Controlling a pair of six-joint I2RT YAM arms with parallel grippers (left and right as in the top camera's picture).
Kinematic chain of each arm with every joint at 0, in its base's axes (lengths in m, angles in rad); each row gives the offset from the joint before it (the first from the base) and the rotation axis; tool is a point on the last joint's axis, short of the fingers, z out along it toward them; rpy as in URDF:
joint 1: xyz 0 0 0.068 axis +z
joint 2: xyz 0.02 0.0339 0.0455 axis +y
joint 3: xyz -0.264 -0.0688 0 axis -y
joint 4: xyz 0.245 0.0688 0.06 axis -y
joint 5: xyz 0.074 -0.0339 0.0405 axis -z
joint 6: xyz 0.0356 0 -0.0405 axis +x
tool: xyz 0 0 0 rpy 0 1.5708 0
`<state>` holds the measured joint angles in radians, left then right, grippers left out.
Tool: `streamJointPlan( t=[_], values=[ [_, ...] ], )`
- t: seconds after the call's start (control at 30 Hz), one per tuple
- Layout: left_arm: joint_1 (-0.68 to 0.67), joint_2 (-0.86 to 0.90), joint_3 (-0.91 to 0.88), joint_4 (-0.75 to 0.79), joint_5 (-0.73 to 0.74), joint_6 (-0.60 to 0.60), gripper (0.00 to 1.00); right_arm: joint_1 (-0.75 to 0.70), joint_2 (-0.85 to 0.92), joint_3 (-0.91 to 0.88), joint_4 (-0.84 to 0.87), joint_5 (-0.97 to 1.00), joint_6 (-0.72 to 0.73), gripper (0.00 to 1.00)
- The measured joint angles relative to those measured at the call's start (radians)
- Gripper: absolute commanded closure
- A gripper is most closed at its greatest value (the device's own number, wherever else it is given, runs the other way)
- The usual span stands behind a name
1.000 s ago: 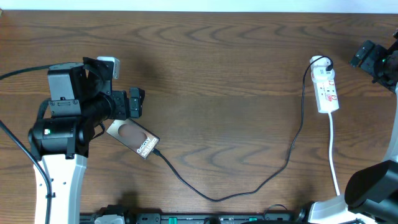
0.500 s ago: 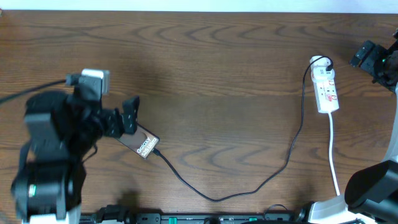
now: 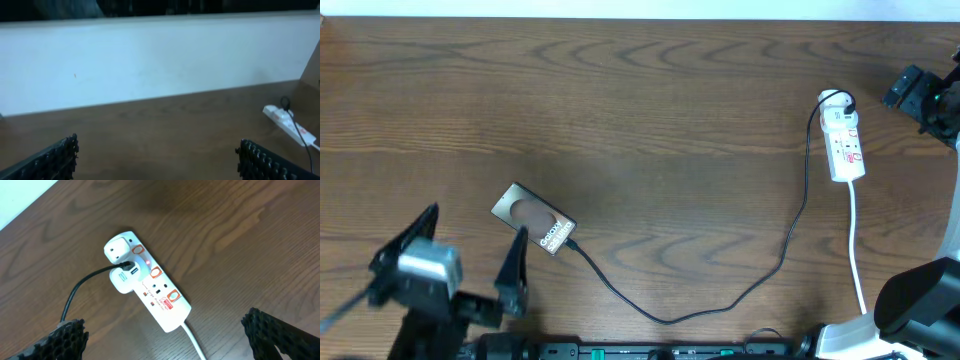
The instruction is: Plug charger to phone and switch on socket
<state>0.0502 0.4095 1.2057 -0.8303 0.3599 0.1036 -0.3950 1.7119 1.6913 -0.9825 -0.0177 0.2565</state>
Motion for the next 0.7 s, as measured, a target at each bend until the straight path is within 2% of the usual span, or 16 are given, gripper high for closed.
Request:
streamJointPlan(
  t=[0.37, 0.57, 0.7],
  values=[
    [0.0, -0.02, -0.023, 0.001, 0.0, 0.002, 0.0, 0.0, 0.0, 0.0, 0.0, 0.0, 0.0, 0.01],
    [0.0, -0.058, -0.142, 0.006, -0.007, 0.002, 0.0, 0.0, 0.0, 0.0, 0.0, 0.0, 0.0, 0.01],
    [0.0, -0.159, -0.272, 0.119, -0.008, 0.002, 0.0, 0.0, 0.0, 0.0, 0.0, 0.0, 0.0, 0.01]
  ],
)
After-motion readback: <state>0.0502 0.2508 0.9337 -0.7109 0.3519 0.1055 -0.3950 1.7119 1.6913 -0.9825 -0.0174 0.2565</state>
